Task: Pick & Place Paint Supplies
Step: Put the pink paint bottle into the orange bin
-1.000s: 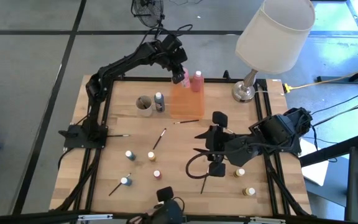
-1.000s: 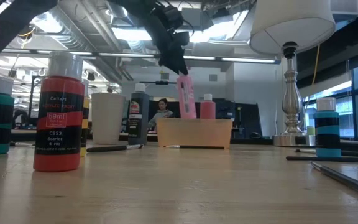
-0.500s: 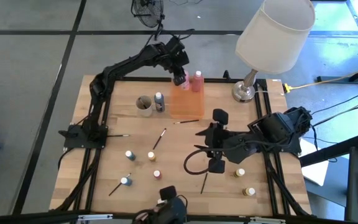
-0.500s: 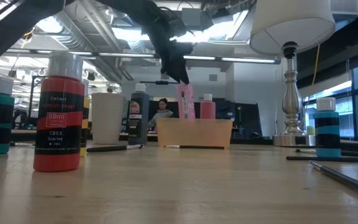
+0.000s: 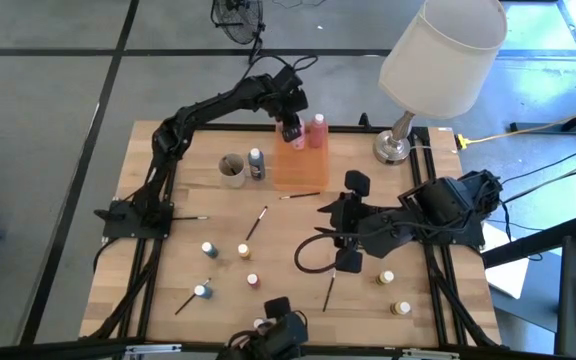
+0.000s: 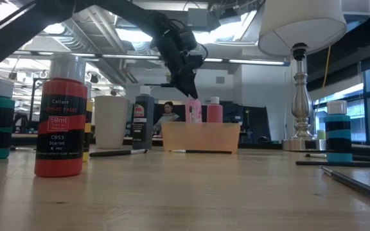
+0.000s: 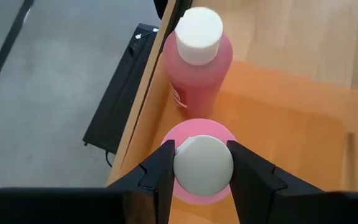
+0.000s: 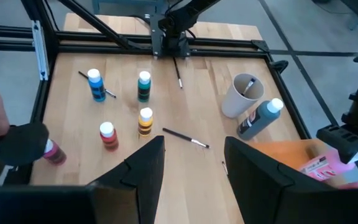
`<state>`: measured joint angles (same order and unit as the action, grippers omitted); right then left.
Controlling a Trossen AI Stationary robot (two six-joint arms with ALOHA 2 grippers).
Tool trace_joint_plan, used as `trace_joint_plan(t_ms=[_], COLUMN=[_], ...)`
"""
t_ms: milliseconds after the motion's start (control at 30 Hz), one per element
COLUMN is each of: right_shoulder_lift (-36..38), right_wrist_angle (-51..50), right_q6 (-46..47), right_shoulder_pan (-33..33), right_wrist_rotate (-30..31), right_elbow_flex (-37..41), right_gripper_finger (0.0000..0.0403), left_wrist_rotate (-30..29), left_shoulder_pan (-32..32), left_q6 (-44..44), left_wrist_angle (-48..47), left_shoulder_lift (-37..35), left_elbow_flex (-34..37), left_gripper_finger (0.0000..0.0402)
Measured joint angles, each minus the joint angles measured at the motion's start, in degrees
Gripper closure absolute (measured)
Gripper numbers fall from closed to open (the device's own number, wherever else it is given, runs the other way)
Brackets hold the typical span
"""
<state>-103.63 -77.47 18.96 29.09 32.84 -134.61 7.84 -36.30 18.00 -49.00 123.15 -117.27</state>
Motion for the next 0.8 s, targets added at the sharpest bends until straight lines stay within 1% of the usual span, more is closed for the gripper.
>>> trace_joint_plan(t_ms=[100, 300, 533, 800], right_shoulder_lift=[0.5, 0.7, 0.7, 0.7], right_wrist_angle=[-0.1, -0.1, -0.1, 0.1], right_q6=[0.0, -0.2, -0.3, -0.3], right_shoulder_pan=[-0.3, -0.9, -1.2, -1.3], right_wrist_rotate=[0.0, 0.2, 0.2, 0.1], right_elbow_flex=[0.0, 0.0, 0.0, 0.0], right_gripper_finger=[0.0231, 0.0231, 0.0231, 0.0232], left_wrist_rotate=[-0.1, -0.7, -2.8, -2.4], left_shoulder_pan=[0.2, 0.2, 0.2, 0.2], left_q6=[0.3, 1.5, 2.8, 2.8], left_wrist_angle=[1.6, 1.3, 0.9, 1.0], left_shoulder_lift=[0.0, 0.5, 0.8, 0.8], left_elbow_flex=[0.0, 0.0, 0.0, 0.0], left_gripper_finger=[0.0283, 0.0283, 0.0283, 0.0283])
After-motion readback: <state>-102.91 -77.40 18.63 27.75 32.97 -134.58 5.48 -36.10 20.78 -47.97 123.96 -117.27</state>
